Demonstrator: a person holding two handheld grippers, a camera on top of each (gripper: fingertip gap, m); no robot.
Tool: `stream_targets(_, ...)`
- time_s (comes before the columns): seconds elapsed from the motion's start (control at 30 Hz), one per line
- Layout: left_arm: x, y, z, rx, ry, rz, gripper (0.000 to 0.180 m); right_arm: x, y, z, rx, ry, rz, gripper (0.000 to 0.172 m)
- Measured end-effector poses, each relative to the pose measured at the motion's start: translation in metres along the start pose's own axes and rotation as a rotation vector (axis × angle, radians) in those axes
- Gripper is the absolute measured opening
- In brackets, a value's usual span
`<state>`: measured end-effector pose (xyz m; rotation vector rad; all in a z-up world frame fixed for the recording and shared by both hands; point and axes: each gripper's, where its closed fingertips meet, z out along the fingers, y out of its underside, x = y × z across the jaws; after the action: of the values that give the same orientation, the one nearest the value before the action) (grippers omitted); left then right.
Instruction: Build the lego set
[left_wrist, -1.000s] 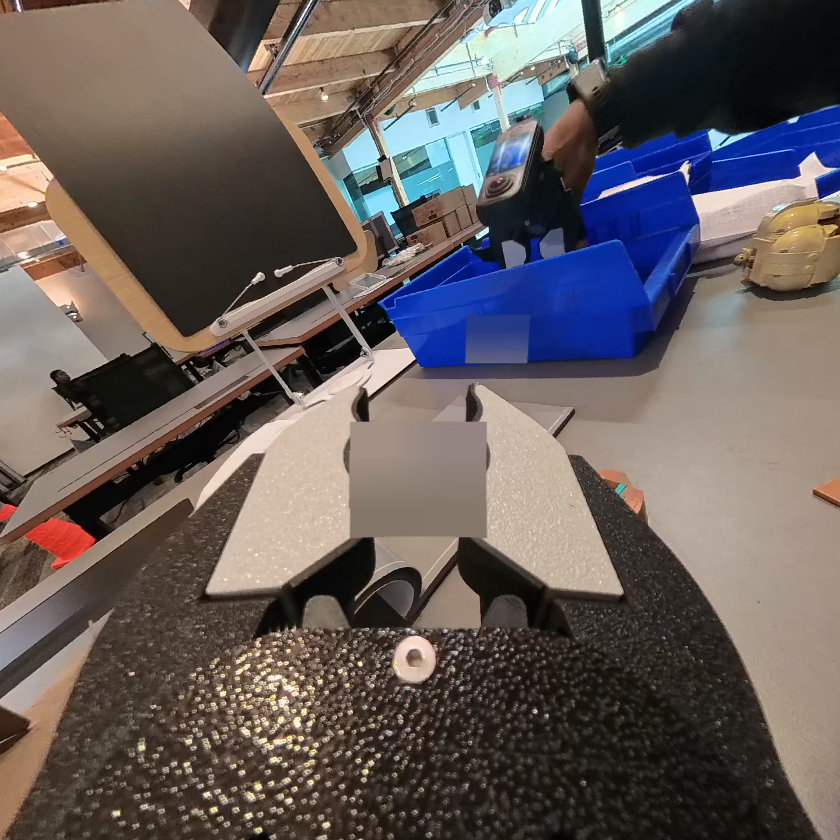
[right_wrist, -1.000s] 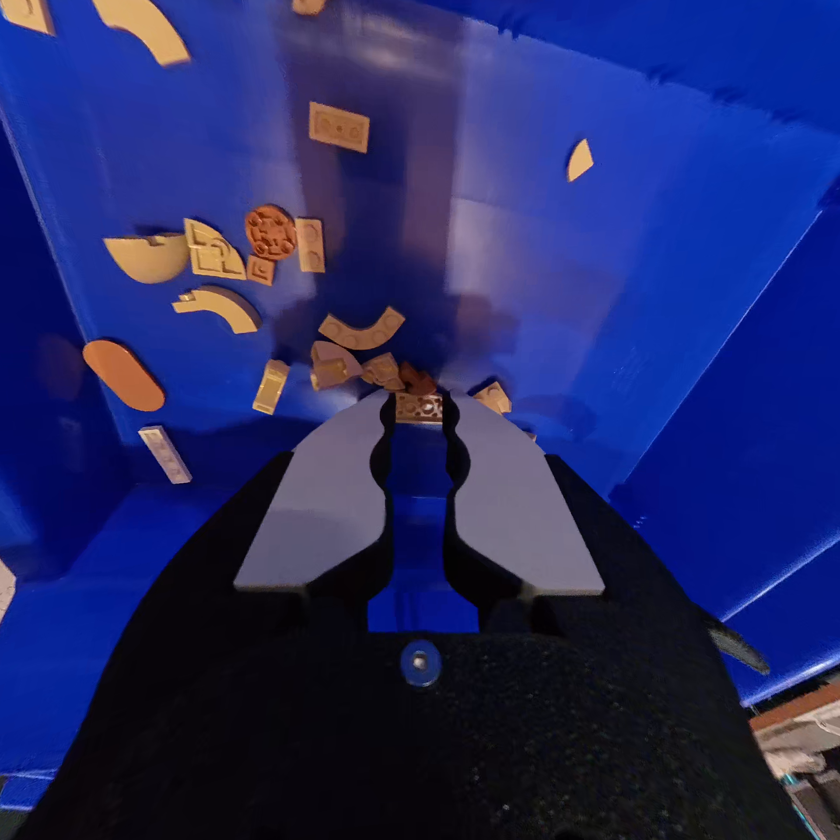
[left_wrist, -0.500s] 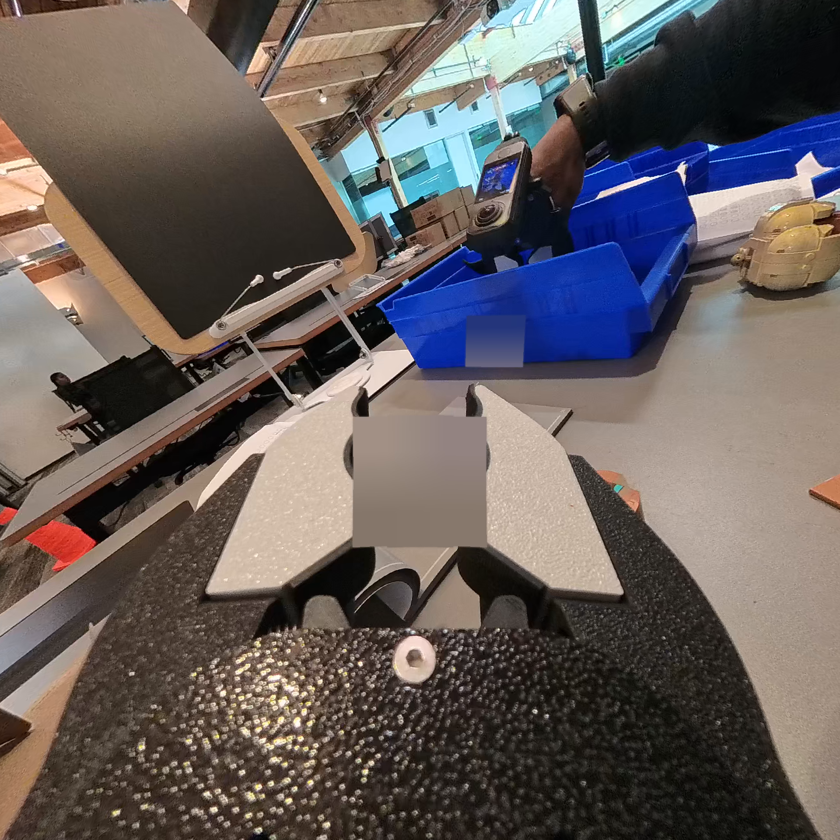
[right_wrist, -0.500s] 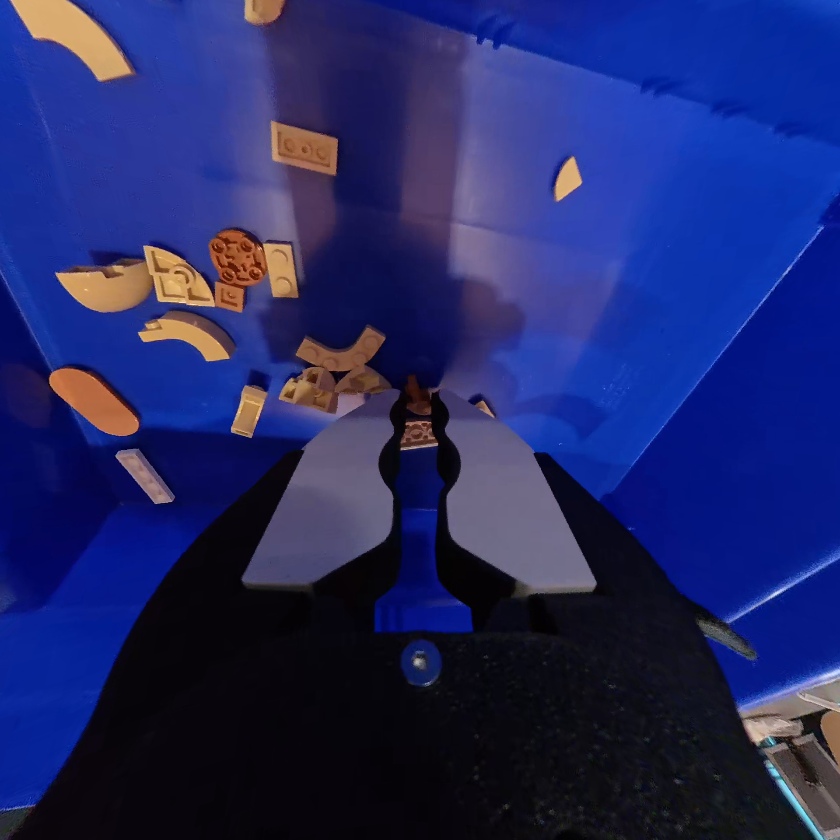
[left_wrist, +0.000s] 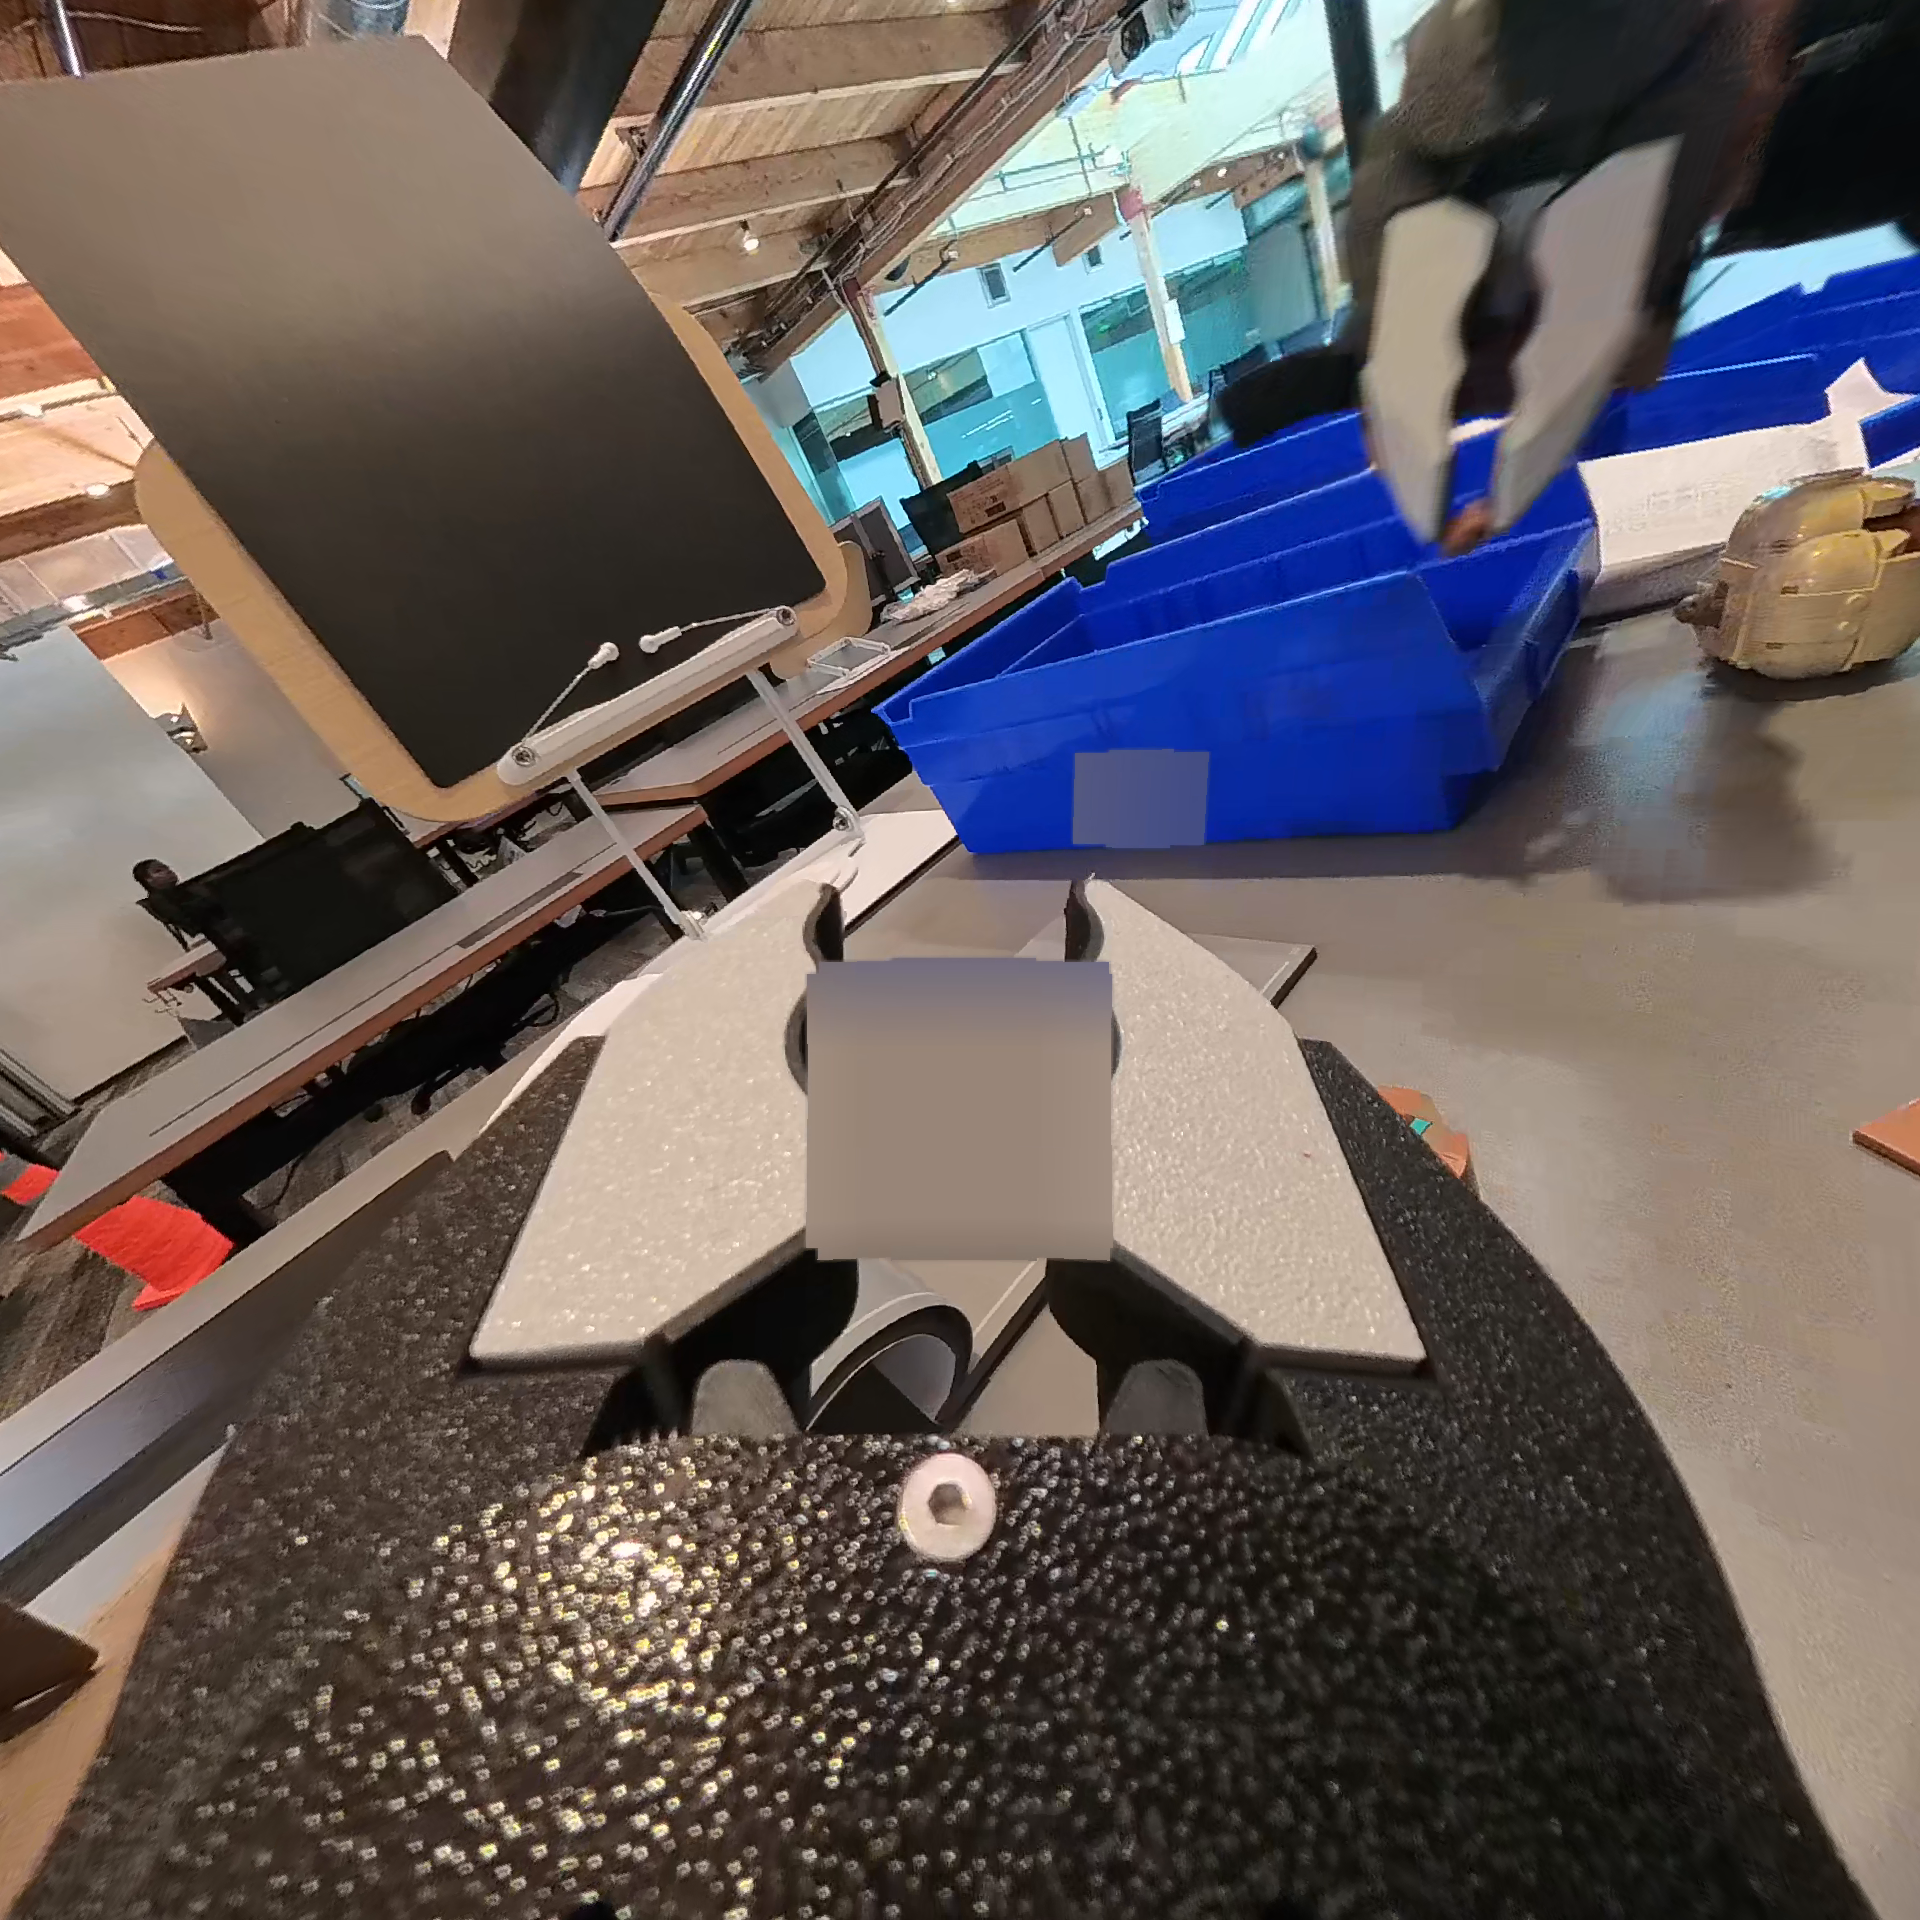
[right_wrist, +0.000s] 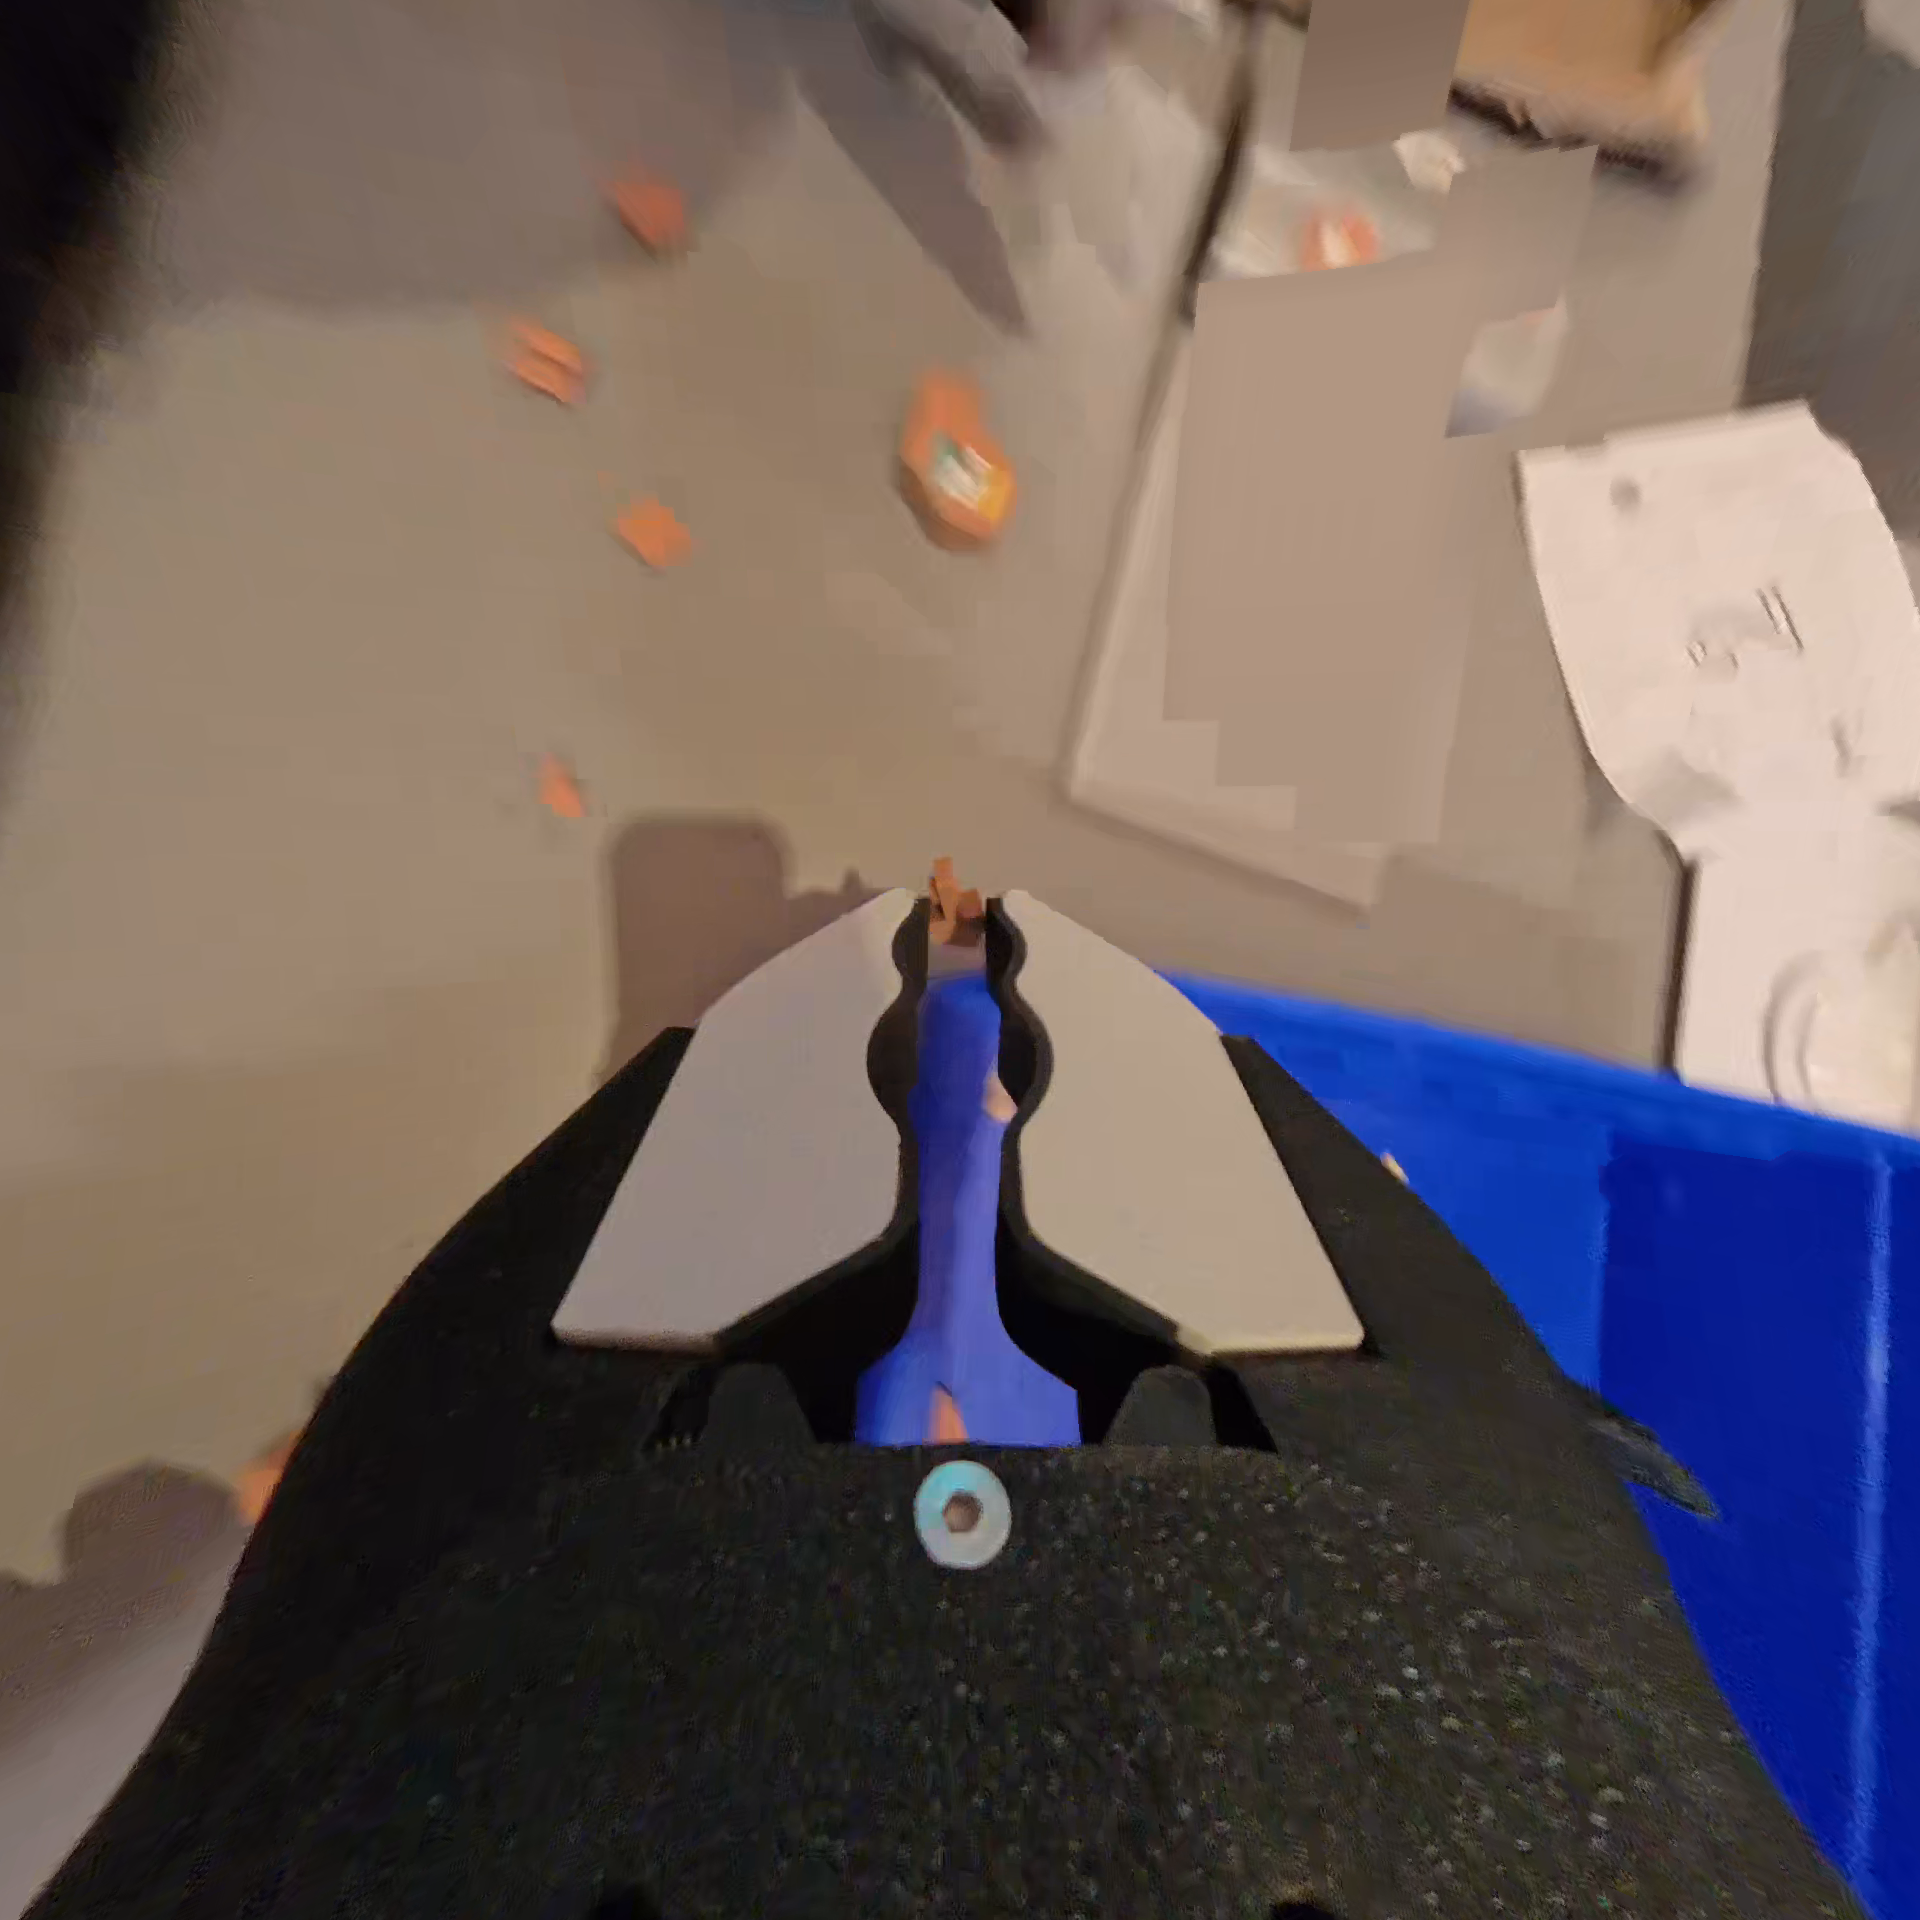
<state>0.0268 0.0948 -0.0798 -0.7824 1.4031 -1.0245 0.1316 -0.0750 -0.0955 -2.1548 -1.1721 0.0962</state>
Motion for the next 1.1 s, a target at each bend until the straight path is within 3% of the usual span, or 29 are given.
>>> stream_targets(0.1, 0.002, 0.001, 0.001, -0.003, 0.006, 0.001, 0.04, -0.054, -0.028, 0.026, -0.017, -0.061, -0.065, 0.01)
stream_targets(0.23, 0.005, 0.001, 0.002, -0.005, 0.012, 0.012, 0.04, -0.111, -0.032, 0.071, -0.129, -0.169, -0.135, 0.01)
stream_targets(0.33, 0.004, 0.001, 0.002, -0.007, 0.009, 0.021, 0.04, -0.128, -0.03, 0.092, -0.157, -0.213, -0.118, 0.01)
stream_targets(0.73, 0.002, 0.003, 0.001, -0.011, 0.004, 0.013, 0.041, -0.128, -0.02, 0.112, -0.152, -0.207, 0.018, 0.01)
stream_targets(1.1, 0.0, 0.008, 0.002, -0.019, 0.003, -0.005, 0.04, -0.118, -0.037, 0.106, 0.027, -0.125, 0.135, 0.011)
